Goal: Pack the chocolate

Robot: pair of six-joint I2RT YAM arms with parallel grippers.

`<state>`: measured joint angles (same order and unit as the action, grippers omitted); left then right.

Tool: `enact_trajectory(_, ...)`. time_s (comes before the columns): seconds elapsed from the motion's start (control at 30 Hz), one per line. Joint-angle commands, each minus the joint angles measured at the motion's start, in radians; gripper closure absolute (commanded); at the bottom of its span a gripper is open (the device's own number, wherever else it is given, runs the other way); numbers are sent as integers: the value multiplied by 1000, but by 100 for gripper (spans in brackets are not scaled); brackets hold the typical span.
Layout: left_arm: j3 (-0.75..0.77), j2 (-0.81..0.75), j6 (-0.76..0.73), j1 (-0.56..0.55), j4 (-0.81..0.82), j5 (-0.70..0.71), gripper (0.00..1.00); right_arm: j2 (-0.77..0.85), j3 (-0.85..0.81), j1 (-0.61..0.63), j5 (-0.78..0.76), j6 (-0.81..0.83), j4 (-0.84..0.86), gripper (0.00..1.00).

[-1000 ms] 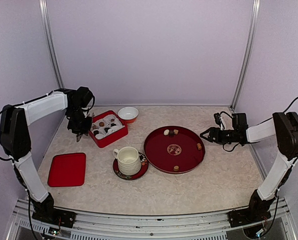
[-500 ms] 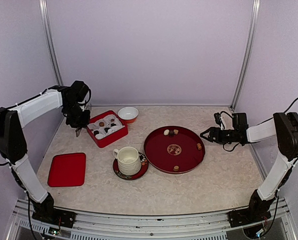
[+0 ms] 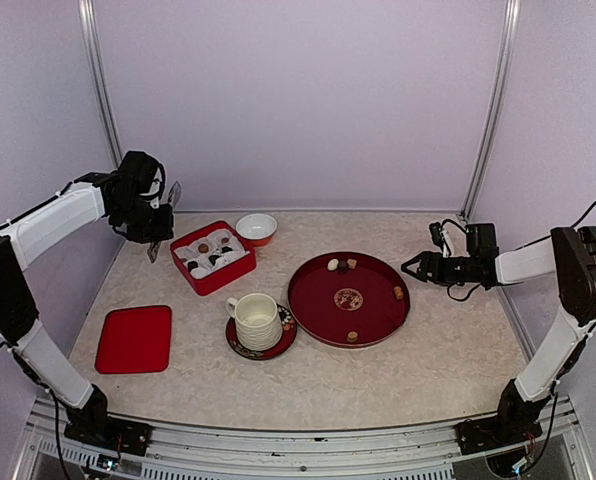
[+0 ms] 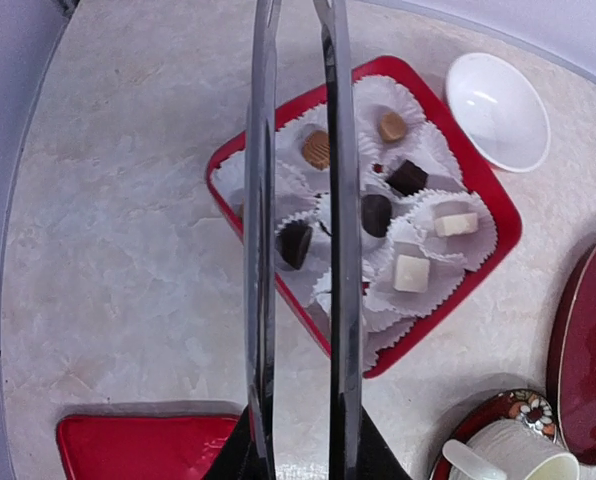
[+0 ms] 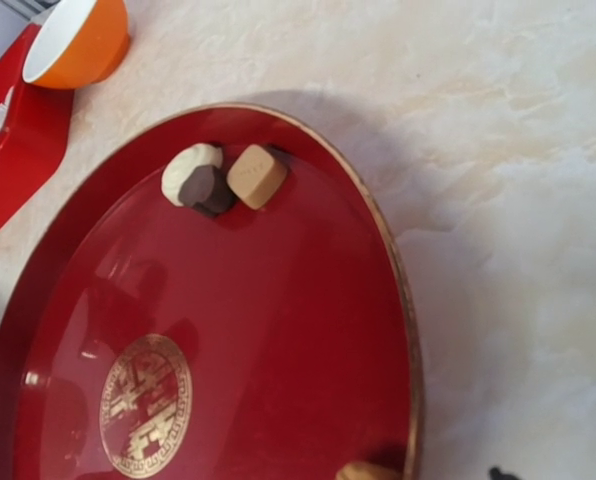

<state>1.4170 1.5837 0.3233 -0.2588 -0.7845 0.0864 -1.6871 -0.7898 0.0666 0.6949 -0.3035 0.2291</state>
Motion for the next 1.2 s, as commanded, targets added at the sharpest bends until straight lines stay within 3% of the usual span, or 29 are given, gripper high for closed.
enact_trajectory(0.0,-33,18,73,91,88,32,77,30,7,-11,1,7,-1,20)
enact_trajectory(0.13,-39,62,75,105,127,51,79,38,9,-11,-1,11,-6,21)
enact_trajectory(0.37,-119,24,-18,64,273,-105,78,47,13,-16,0,15,-10,20)
enact_trajectory(0.53,-56,23,-17,-125,310,-88,78,50,15,-16,1,15,-10,20)
enact_trajectory(0.77,108,139,39,-411,313,-27,80,63,21,-21,-3,16,-18,20)
enact_trajectory(0.87,152,201,72,-501,327,-63,80,68,25,-26,-6,21,-24,20)
enact_trajectory(1.17,365,527,48,-717,229,-31,76,95,46,-31,-5,18,-24,21)
